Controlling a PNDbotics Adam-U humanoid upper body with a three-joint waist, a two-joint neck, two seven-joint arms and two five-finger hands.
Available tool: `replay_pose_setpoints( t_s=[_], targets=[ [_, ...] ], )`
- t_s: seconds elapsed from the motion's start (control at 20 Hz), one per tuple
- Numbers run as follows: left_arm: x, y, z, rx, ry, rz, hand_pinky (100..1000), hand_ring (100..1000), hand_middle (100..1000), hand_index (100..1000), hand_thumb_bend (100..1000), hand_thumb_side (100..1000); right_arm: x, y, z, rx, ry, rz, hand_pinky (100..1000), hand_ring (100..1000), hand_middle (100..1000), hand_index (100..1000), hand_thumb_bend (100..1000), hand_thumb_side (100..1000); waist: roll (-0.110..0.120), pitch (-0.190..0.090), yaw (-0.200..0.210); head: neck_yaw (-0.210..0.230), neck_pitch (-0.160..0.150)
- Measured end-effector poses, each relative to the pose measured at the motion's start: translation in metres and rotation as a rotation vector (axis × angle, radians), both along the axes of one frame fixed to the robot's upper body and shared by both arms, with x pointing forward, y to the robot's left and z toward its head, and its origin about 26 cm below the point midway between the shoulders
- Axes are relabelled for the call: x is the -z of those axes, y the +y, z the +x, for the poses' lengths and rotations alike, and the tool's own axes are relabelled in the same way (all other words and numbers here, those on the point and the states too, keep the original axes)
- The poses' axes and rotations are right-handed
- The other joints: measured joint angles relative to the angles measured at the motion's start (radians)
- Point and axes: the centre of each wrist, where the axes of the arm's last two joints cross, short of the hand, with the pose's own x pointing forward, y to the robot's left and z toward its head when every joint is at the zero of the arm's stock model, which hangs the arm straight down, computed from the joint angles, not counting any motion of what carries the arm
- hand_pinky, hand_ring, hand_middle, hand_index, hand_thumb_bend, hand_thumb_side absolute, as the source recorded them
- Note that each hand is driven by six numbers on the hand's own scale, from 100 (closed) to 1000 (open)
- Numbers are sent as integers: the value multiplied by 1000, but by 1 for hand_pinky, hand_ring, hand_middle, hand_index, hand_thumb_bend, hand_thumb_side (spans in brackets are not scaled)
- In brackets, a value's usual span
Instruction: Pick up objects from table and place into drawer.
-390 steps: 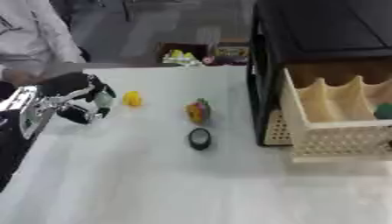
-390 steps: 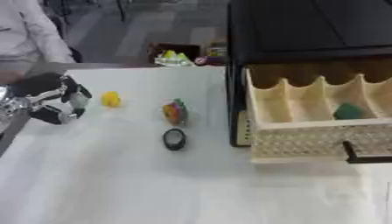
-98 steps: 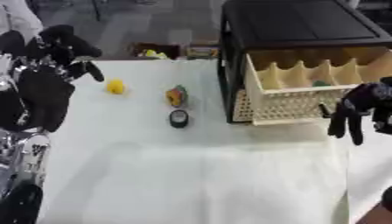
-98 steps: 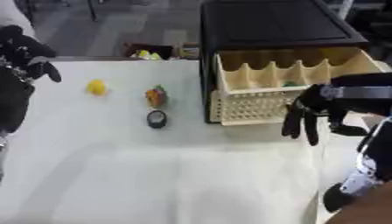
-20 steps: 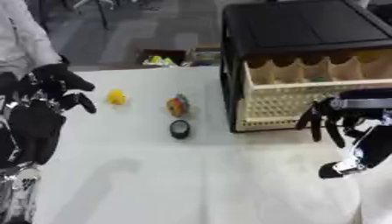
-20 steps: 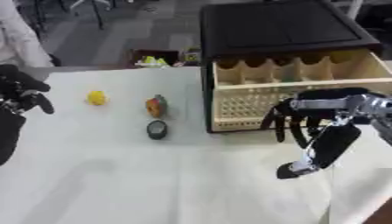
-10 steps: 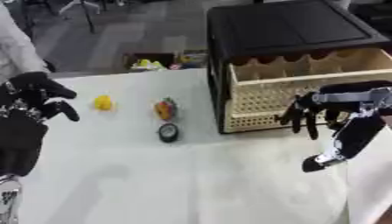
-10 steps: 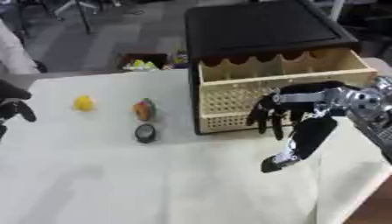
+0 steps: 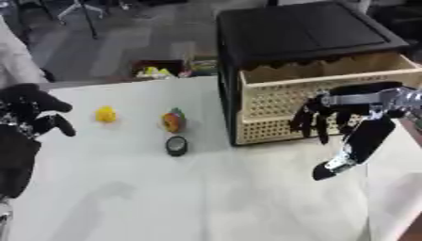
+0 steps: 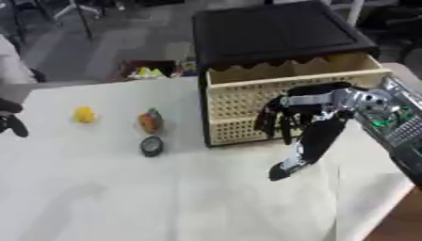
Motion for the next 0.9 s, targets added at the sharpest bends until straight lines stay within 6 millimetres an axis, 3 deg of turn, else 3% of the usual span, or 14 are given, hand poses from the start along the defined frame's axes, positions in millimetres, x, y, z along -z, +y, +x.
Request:
replay_pose_setpoints(
  t_s=[0.7, 0.75, 0.9],
  targets=[
    [1, 0, 0, 2, 4, -2, 488, 668, 611, 778, 100, 1000, -4, 9, 14, 29, -40, -9, 100, 558, 634, 815, 684, 260, 4, 1, 6, 1, -3],
    [1, -1, 0, 3, 5, -3, 488, 668, 611, 778, 100, 1000, -4, 9, 16, 32, -42, -10, 100, 558, 635, 815, 647, 274, 4, 1, 6, 1, -3],
    [2, 0, 0, 1, 5, -5, 488, 668, 611, 777, 100, 1000, -4, 9, 19, 43, -46, -13, 100, 559, 634, 815, 686, 264, 4, 1, 6, 1, -3]
  ],
)
